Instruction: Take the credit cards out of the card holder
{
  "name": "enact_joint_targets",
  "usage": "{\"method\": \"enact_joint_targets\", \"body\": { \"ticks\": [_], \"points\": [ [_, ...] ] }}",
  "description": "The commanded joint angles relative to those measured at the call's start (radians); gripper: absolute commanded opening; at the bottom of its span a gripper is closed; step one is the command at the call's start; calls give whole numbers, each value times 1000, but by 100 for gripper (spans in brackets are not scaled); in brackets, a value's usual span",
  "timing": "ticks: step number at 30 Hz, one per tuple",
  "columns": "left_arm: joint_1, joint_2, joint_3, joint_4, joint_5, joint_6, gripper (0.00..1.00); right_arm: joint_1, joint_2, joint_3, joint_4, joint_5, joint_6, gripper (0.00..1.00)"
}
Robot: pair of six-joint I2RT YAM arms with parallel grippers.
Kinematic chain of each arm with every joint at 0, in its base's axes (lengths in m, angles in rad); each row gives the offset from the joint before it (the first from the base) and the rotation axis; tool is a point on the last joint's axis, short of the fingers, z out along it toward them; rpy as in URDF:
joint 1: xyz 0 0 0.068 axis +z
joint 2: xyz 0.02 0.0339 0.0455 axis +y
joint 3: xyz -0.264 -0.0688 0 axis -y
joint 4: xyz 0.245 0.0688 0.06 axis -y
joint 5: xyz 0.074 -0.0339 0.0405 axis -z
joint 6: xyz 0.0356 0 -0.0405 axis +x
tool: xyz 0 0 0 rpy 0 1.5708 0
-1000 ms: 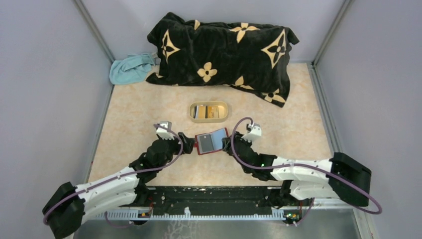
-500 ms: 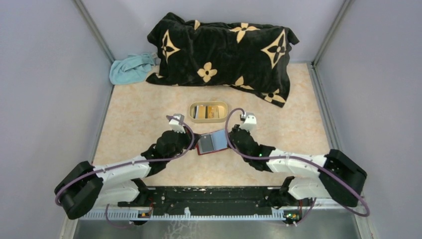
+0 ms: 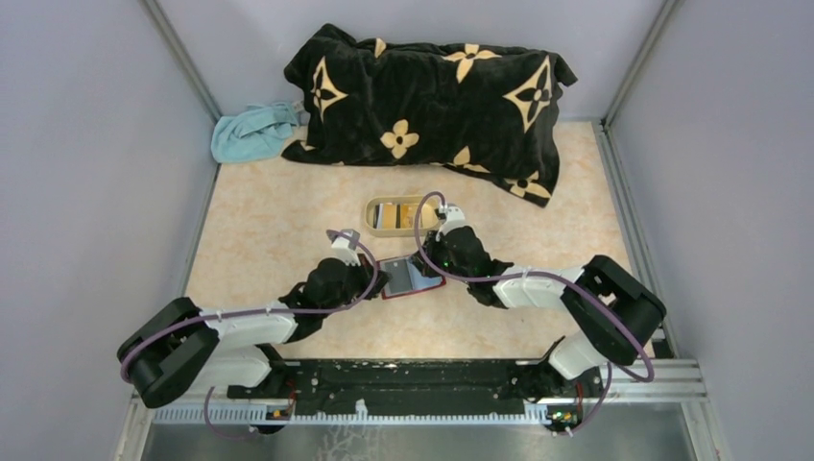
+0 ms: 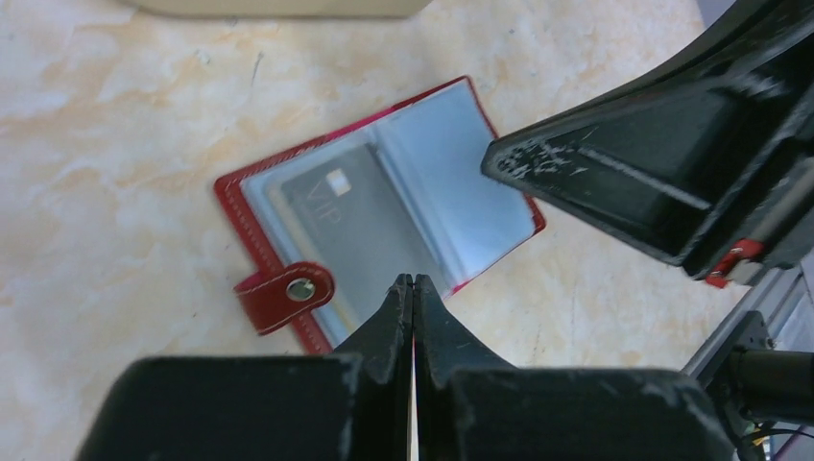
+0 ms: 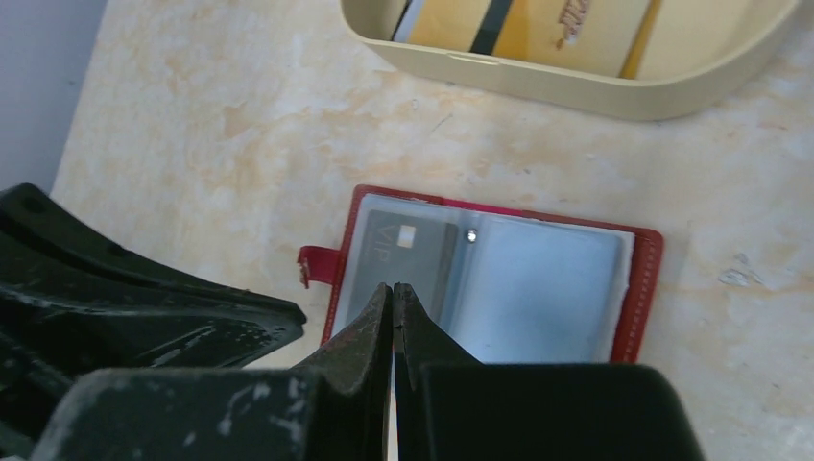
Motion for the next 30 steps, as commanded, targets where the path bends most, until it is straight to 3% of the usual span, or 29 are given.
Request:
{"method": "enact_joint_targets", "body": {
  "ticks": [1,9,14,28,30],
  "points": [
    [-3,-16,-44,11,-19,-26,0,-4,43,40,132,-118,-18,0],
    [-3,54,-62,13,-32,-40,0,-4,104,0,211,-172,21,0],
    [-2,107,-59,15,-48,-55,0,-4,98,-21,182,-146,14,21],
    [6,155,-61,29,-43,-75,0,-6,217,-75,261,-138,29,23],
    [6,154,-62,28,-44,-75,0,-6,233,-79,275,-139,33,28]
  ]
}}
